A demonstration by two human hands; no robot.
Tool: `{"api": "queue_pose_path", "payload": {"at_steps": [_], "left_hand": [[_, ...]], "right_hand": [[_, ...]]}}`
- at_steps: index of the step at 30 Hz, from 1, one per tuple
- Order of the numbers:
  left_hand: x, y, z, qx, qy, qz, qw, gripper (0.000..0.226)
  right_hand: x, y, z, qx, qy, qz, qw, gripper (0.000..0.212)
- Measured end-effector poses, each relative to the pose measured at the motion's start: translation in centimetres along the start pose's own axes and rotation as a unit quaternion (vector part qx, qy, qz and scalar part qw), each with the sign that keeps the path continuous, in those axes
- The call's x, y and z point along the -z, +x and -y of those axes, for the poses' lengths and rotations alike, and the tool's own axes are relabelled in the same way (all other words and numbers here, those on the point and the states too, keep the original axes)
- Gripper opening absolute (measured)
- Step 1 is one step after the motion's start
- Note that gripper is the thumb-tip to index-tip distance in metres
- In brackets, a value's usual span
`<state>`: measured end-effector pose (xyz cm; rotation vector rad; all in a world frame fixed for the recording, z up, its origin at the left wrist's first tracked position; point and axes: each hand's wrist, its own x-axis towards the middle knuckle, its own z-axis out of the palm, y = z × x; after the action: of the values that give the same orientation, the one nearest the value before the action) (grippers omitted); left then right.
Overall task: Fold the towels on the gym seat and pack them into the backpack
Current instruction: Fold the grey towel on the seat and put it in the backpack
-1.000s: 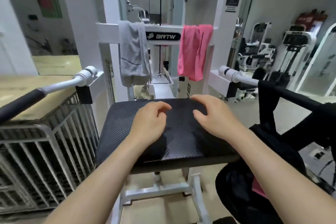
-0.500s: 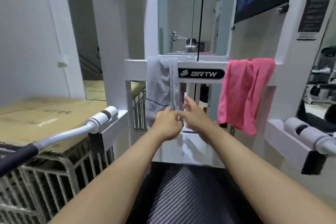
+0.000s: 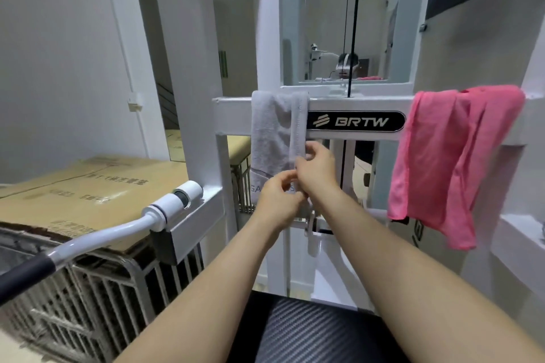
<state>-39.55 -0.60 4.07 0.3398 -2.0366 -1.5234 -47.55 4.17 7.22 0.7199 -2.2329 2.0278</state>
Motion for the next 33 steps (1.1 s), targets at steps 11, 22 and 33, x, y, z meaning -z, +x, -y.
{"api": "queue_pose_path", "payload": {"at_steps": [11, 22, 33], "left_hand": [[6.6, -7.1, -6.1, -0.355, 0.383, 0.047, 0.851, 0.052], [14.0, -23.5, -7.5, -0.060, 0.052, 0.464, 0.882, 0.027], [16.3, -33.7, -5.3, 0.064, -0.322, 0.479, 0.814, 0.068]], "right_hand": [[5.8, -12.7, 5.1, 0.131, -0.240, 0.372, 0.887, 0.030], [12.2, -25.9, 9.7, 0.043, 0.101, 0.399, 0.910, 0.017], [12.4, -35.2, 13.0, -0.008, 0.392, 0.145, 0.908, 0.015]]}}
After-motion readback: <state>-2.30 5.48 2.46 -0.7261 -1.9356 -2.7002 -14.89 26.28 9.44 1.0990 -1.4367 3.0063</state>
